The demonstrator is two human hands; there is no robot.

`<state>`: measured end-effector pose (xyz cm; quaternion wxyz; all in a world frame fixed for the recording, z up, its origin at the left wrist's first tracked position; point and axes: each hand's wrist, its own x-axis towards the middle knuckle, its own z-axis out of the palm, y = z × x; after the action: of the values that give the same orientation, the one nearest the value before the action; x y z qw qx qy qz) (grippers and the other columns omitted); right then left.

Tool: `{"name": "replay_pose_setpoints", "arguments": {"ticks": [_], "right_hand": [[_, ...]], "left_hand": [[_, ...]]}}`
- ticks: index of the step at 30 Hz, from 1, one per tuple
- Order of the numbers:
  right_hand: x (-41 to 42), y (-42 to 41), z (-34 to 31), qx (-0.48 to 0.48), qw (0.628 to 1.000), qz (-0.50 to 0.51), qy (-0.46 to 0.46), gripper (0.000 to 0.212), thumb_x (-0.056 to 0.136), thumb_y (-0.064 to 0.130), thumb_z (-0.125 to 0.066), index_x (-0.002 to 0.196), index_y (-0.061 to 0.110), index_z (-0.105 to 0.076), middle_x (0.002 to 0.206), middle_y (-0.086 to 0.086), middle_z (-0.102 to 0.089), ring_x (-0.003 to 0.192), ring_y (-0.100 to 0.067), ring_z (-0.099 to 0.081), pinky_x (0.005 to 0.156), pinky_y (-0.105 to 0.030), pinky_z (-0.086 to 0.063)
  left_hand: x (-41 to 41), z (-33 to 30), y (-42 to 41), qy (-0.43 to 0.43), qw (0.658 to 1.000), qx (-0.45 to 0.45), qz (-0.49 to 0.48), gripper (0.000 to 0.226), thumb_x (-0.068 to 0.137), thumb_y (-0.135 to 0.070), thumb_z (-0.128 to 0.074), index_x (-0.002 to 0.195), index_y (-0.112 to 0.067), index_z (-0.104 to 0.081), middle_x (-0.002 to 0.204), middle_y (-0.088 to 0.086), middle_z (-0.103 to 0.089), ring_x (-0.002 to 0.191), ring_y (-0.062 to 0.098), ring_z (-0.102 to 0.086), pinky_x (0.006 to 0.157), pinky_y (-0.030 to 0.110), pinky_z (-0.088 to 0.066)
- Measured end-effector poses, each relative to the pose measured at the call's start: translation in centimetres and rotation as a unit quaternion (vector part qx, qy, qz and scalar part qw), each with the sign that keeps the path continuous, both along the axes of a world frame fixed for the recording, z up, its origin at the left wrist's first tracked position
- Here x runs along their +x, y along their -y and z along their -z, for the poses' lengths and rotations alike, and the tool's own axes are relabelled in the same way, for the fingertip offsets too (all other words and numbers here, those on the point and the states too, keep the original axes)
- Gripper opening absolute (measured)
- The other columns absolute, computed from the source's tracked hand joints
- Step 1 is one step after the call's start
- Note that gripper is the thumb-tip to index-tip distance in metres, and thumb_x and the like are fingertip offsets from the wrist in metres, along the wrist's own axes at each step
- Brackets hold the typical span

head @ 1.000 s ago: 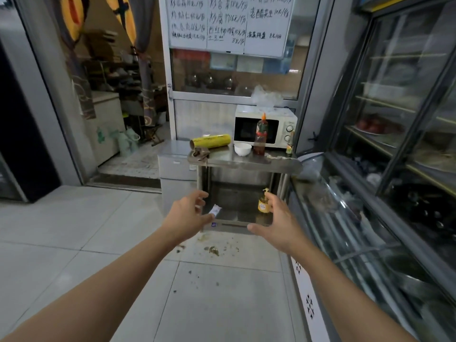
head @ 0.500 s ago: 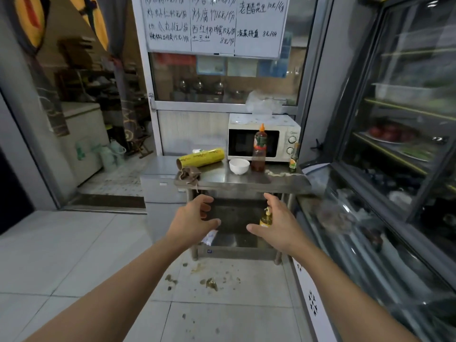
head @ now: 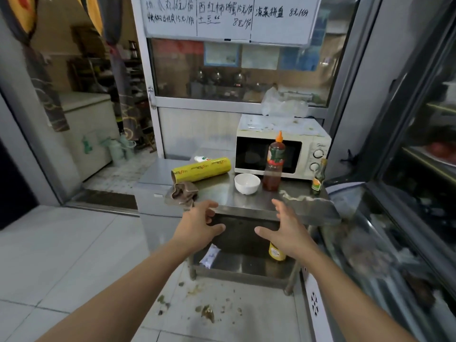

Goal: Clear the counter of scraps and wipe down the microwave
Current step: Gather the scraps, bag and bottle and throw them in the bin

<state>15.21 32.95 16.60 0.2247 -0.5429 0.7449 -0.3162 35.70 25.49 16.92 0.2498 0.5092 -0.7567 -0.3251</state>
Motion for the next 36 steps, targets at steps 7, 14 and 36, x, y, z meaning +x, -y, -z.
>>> {"name": "replay_pose_setpoints", "arguments": {"ticks": [7,14,36], "right_hand": [[-3.5,7.8,1.9,0.026,0.999,0.041,0.005,0.084,0.081,0.040,-0.069,0.146,0.026,-0.019,0.153,0.000,-0.021,0.138,-0.018,-0.030,0.110,-0.038,-0.033],[-7.1,14.1,3.2,0.023,0.992,0.123,-0.001,0.078,0.080,0.038,-0.070,0.144,0.018,-0.030,0.146,-0.004,-0.031,0.134,-0.020,-0.036,0.109,-0.034,-0.032],[-30.4,28.4,15.5,0.130,0.971,0.202,-0.016,0.078,0.078,0.043,-0.070,0.142,0.016,-0.033,0.149,-0.014,-0.025,0.137,-0.029,-0.027,0.112,-0.038,-0.030]], "left_hand": [[-3.8,1.5,9.3,0.029,0.999,-0.001,0.031,0.051,0.079,-0.029,-0.072,0.125,-0.027,-0.050,0.113,-0.004,-0.059,0.097,0.012,-0.058,0.086,0.027,-0.049],[-8.6,2.8,18.4,0.033,0.995,0.007,0.090,0.052,0.077,-0.029,-0.074,0.123,-0.023,-0.051,0.110,-0.002,-0.061,0.096,0.013,-0.060,0.087,0.027,-0.048],[-32.0,9.6,31.4,0.116,0.986,0.038,0.117,0.051,0.083,-0.023,-0.068,0.130,-0.023,-0.048,0.124,0.001,-0.060,0.108,0.019,-0.056,0.082,0.023,-0.034]]}}
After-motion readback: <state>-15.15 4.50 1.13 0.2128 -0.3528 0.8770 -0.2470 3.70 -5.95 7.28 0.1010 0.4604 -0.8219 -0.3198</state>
